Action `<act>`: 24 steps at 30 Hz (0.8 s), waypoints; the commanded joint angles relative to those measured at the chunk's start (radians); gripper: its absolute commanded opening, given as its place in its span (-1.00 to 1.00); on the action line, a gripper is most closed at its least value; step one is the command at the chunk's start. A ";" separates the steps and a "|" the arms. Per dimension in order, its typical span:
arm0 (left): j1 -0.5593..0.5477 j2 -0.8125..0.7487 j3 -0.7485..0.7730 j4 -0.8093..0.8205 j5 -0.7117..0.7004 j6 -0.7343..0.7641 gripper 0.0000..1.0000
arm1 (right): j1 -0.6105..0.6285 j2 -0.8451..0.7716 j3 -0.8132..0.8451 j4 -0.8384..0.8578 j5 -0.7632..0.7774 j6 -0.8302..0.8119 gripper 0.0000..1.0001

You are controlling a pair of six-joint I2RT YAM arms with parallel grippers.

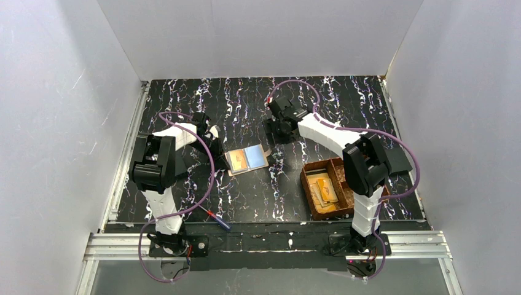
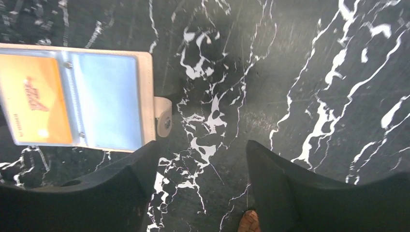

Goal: Put the credit cards into the card holder
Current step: Insert the credit card into the card holder, then turn over the card holder at the center of the board.

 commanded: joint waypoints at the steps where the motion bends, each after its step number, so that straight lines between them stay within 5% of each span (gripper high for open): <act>1: -0.004 -0.058 0.007 -0.011 0.004 0.016 -0.99 | 0.031 0.024 -0.006 0.048 0.056 -0.008 0.40; 11: -0.004 -0.065 0.006 -0.011 0.003 0.020 -0.97 | 0.071 0.049 0.019 0.082 0.053 -0.012 0.40; 19: -0.001 -0.116 -0.010 -0.024 -0.010 0.025 -0.76 | 0.072 0.104 0.056 0.079 0.095 -0.005 -0.50; 21: 0.008 -0.165 -0.034 -0.022 -0.007 0.013 -0.66 | 0.074 0.090 0.052 0.092 0.116 -0.021 -0.97; 24: 0.047 -0.275 -0.075 -0.033 -0.012 0.002 -0.51 | 0.099 0.051 0.086 0.072 0.115 -0.056 -0.97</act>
